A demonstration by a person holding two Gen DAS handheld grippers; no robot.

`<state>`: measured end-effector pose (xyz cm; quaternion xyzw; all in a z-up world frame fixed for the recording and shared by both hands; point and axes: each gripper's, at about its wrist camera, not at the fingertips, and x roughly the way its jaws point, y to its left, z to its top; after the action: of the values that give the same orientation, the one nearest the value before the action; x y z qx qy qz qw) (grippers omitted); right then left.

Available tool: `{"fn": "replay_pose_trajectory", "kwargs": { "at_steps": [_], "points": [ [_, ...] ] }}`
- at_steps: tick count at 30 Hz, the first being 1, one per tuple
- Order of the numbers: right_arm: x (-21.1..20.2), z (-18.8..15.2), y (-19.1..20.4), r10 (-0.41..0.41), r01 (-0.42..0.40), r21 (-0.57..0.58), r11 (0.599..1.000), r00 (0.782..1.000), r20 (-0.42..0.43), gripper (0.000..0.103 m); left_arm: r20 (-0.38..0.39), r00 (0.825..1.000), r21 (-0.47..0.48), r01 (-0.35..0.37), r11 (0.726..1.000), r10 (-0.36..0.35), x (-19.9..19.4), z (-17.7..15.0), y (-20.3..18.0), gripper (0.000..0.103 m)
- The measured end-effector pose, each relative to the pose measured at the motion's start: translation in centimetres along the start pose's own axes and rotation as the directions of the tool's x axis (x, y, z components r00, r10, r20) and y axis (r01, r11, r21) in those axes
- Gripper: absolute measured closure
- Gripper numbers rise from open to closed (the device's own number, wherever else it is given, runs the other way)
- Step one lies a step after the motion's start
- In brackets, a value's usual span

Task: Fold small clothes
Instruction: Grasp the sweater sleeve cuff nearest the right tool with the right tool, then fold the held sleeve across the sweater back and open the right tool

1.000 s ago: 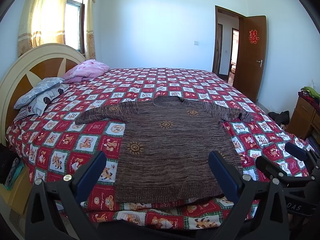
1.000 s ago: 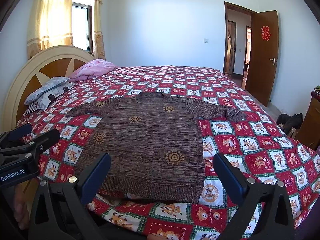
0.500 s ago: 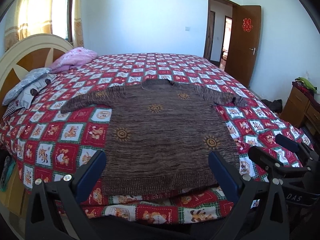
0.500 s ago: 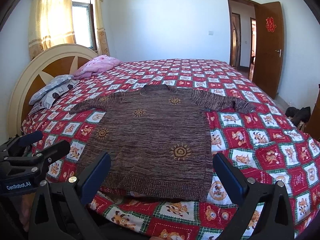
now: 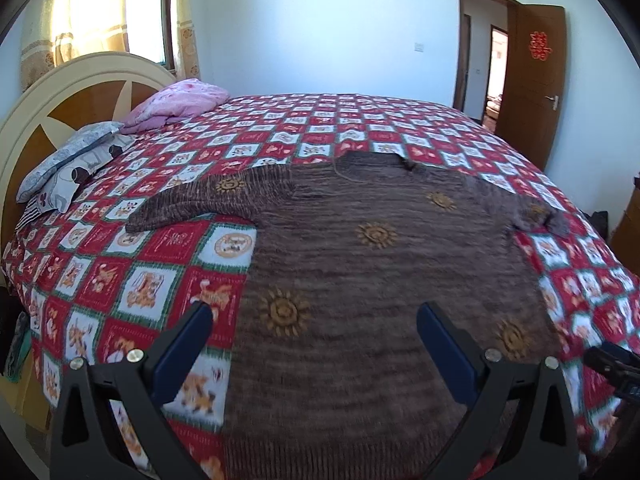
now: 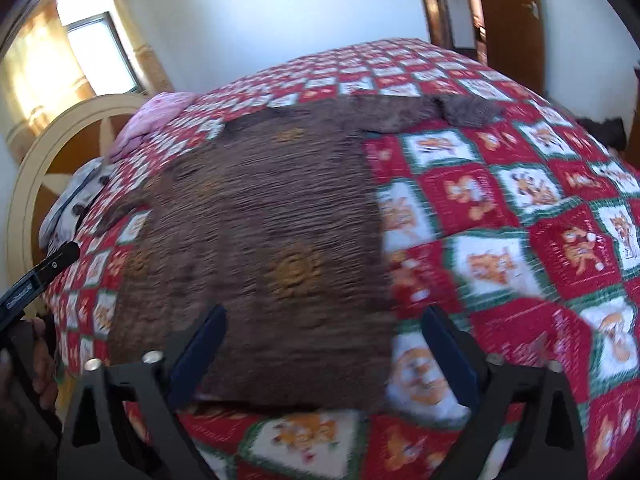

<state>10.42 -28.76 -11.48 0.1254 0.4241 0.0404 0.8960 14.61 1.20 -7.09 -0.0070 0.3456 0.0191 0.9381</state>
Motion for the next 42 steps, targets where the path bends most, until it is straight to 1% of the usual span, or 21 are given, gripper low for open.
{"fn": "replay_pose_trajectory", "kwargs": {
  "at_steps": [1, 2, 3, 4, 6, 8, 11, 14, 19, 22, 26, 27, 28, 29, 30, 32, 34, 36, 38, 40, 42],
  "points": [
    [0.3, 0.8, -1.3, 0.011, -0.011, 0.038, 0.999, 1.0, -0.018, 0.018, 0.004, 1.0, -0.005, -0.007, 1.0, 0.007, 0.9, 0.5, 0.0, 0.0],
    [0.7, 1.8, -2.9, 0.02, -0.016, 0.097, 0.995, 0.999, -0.037, 0.022, 0.002, 1.0, -0.006, -0.029, 1.0, 0.029, 2.3, 1.2, 0.0, 0.0],
    [1.0, 2.8, -4.3, 0.019, -0.012, 0.145, 0.989, 0.999, -0.044, 0.028, -0.004, 0.999, -0.008, -0.037, 0.999, 0.037, 3.2, 1.6, 0.0, 0.0],
    [1.2, 3.7, -5.4, 0.016, -0.009, 0.172, 0.985, 0.999, -0.043, 0.032, -0.005, 0.999, -0.009, -0.038, 0.999, 0.038, 4.1, 2.0, -0.1, 0.0],
    [1.7, 5.6, -7.2, -0.017, 0.024, 0.202, 0.979, 0.999, -0.037, 0.042, 0.006, 0.997, 0.004, -0.071, 0.997, 0.071, 6.2, 3.2, -0.5, 0.0],
    [2.5, 8.0, -9.5, -0.029, 0.03, 0.255, 0.967, 1.0, -0.009, 0.044, 0.016, 0.995, 0.011, -0.095, 0.995, 0.095, 7.9, 4.0, -0.7, 0.0],
    [4.1, 11.1, -12.0, -0.046, 0.039, 0.332, 0.942, 0.999, 0.014, 0.055, 0.044, 0.987, 0.024, -0.158, 0.987, 0.157, 10.3, 5.2, -0.9, 0.0],
    [6.4, 14.4, -13.8, -0.074, 0.055, 0.387, 0.921, 0.997, 0.034, 0.056, 0.066, 0.977, 0.04, -0.207, 0.977, 0.204, 12.4, 6.2, -1.1, 0.0],
    [10.2, 18.1, -16.3, -0.112, 0.073, 0.461, 0.885, 0.992, 0.059, 0.056, 0.073, 0.966, 0.06, -0.253, 0.966, 0.249, 14.9, 7.3, -0.7, 0.0],
    [11.7, 19.2, -17.3, -0.123, 0.082, 0.483, 0.872, 0.991, 0.053, 0.056, 0.055, 0.96, 0.049, -0.276, 0.96, 0.274, 16.4, 7.6, -0.1, 0.0],
    [13.6, 20.0, -17.9, -0.15, 0.119, 0.471, 0.874, 0.988, 0.03, 0.056, 0.011, 0.96, 0.015, -0.28, 0.96, 0.28, 18.5, 7.3, 0.9, 0.0],
    [13.7, 20.1, -17.9, -0.158, 0.125, 0.459, 0.879, 0.987, 0.033, 0.058, 0.0, 0.96, 0.014, -0.279, 0.96, 0.279, 18.9, 7.2, 1.0, 0.0],
    [13.9, 20.3, -17.7, -0.167, 0.135, 0.44, 0.888, 0.985, 0.035, 0.063, -0.014, 0.961, 0.011, -0.277, 0.961, 0.277, 19.5, 7.0, 1.0, 0.0],
    [14.0, 20.4, -17.4, -0.176, 0.146, 0.418, 0.897, 0.984, 0.033, 0.081, -0.034, 0.962, 0.004, -0.272, 0.962, 0.272, 20.0, 6.8, 1.2, 0.0],
    [14.2, 20.7, -17.2, -0.173, 0.148, 0.401, 0.904, 0.985, 0.026, 0.092, -0.059, 0.963, -0.005, -0.264, 0.964, 0.264, 20.4, 6.7, 1.4, 0.0],
    [14.5, 20.9, -17.2, -0.168, 0.148, 0.39, 0.909, 0.986, 0.018, 0.095, -0.073, 0.967, -0.029, -0.247, 0.969, 0.245, 20.5, 6.7, 1.8, 0.0],
    [14.3, 21.3, -17.4, -0.181, 0.156, 0.385, 0.91, 0.983, 0.029, 0.096, -0.085, 0.969, -0.048, -0.236, 0.971, 0.232, 20.6, 6.5, 2.1, 0.0],
    [13.4, 22.0, -17.8, -0.23, 0.188, 0.386, 0.903, 0.971, 0.063, 0.097, -0.098, 0.966, -0.052, -0.246, 0.968, 0.24, 20.8, 6.3, 2.2, 0.0],
    [12.1, 22.8, -18.2, -0.269, 0.211, 0.394, 0.894, 0.958, 0.098, 0.097, -0.093, 0.969, -0.053, -0.236, 0.97, 0.23, 20.8, 6.3, 2.2, 0.0],
    [11.0, 23.8, -18.4, -0.28, 0.213, 0.401, 0.891, 0.953, 0.118, 0.097, -0.093, 0.969, -0.06, -0.234, 0.97, 0.228, 20.8, 6.2, 2.4, 0.0],
    [9.9, 25.1, -17.8, -0.29, 0.218, 0.383, 0.898, 0.946, 0.142, 0.097, -0.098, 0.971, -0.075, -0.225, 0.972, 0.217, 20.9, 6.1, 2.6, 0.0]
  ]
}}
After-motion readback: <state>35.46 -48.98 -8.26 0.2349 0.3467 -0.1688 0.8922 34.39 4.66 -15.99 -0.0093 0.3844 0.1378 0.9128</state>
